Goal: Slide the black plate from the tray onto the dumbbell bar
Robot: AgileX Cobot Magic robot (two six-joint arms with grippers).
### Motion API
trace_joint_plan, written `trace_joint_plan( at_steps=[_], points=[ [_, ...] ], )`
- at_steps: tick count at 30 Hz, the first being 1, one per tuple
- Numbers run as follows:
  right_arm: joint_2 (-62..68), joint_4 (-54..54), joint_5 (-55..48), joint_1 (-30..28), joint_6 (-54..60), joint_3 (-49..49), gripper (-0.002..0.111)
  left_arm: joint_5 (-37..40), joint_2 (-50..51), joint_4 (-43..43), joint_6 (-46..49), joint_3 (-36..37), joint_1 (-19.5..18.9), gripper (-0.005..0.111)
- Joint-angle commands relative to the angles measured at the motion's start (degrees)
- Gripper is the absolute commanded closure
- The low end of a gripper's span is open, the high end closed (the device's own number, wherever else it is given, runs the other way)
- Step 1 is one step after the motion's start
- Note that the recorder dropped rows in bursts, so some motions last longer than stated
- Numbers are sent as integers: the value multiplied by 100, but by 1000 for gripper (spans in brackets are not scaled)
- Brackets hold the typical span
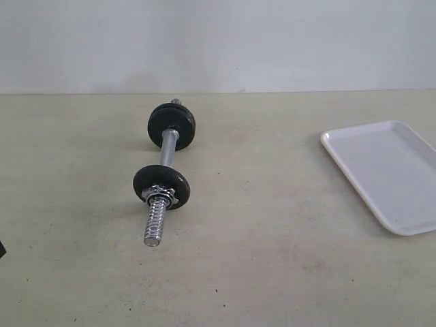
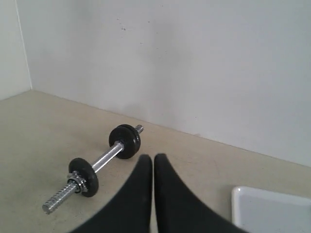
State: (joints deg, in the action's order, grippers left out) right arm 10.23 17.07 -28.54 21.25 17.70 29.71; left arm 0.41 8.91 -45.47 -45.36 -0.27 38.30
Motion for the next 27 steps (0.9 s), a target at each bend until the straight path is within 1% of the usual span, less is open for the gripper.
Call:
trace_joint_plan(
  at_steps=[1,3,6,12,20,27],
  points=[
    [-37,46,1054,-14,44,-739,109,261,-20,-37,5,27,24,102],
    [-37,10,1385,-14,160,-1051,109,261,-20,-37,5,27,24,102],
    [-37,-1,1613,-14,437,-1442,109,261,-20,-37,5,27,24,102],
    [-37,59,1905,-14,337,-2081,109,261,-20,-37,5,27,24,102],
    [-37,67,3058,-14,145,-2796,109,261,-20,-37,5,27,24,102],
    [-37,67,3006,-14,307,-2856,109,261,-20,-37,5,27,24,102]
  ],
)
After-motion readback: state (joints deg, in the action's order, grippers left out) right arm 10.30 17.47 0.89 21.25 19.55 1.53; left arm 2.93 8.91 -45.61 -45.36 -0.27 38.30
